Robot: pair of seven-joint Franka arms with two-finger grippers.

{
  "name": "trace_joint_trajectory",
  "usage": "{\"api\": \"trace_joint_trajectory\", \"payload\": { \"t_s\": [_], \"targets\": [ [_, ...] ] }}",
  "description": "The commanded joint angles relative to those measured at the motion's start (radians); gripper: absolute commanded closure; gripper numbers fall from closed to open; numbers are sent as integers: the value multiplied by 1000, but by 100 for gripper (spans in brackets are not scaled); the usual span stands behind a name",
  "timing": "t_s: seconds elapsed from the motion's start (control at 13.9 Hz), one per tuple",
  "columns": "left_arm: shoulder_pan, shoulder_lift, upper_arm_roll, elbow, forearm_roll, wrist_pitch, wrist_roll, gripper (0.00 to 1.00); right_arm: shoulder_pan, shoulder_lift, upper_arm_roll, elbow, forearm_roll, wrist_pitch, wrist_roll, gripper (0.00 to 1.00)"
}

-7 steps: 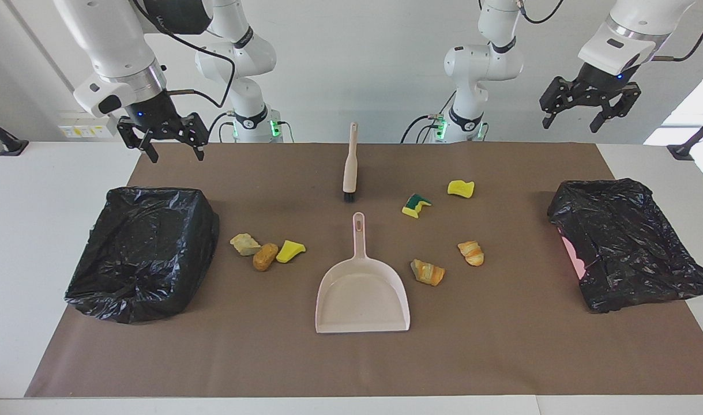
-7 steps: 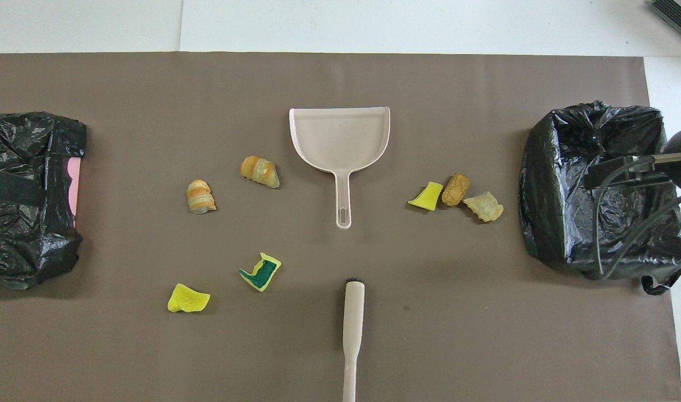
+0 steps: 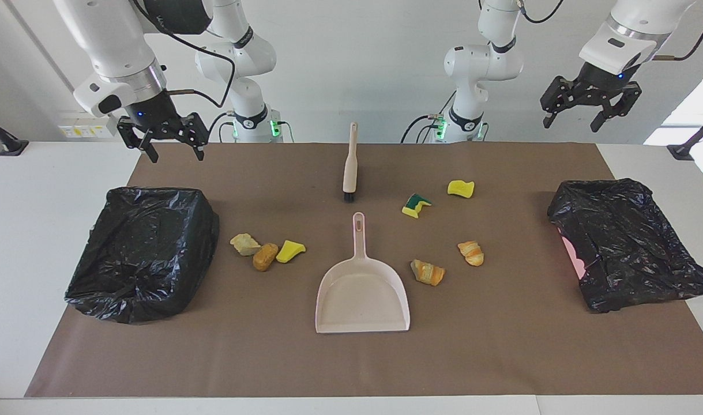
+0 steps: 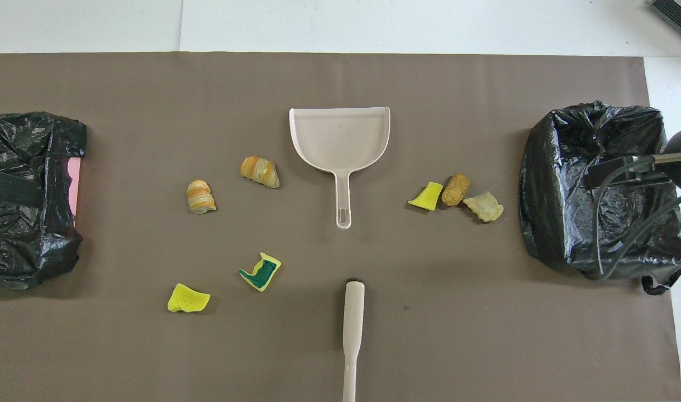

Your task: Sweep and dump trash in bin

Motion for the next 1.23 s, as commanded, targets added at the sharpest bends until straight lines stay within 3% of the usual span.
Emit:
{"api": "trace_joint_trajectory", "payload": {
  "t_s": [0.0,0.43,0.65,0.87,1.15],
  "targets": [
    [4,-21,-1,-21,12,-6,-7,0,-16,-25,8,-30,12,19,-27,0],
    [4,-21,-1,-21,12,-9,-11,0,-24,-30,14,-39,11,22,-24,0],
    [4,-23,-1,-23,12,-16,-12,0,5,-7,20,-71,23,94,-18,0],
    [4,-23,-1,-25,12,-16,-12,0,59,45,22,-126,29,204,-12,0],
    [-6,-46,-4,-58,4,-6,-14,0,120,154,22,-128,32,304,-6,0]
  ]
}}
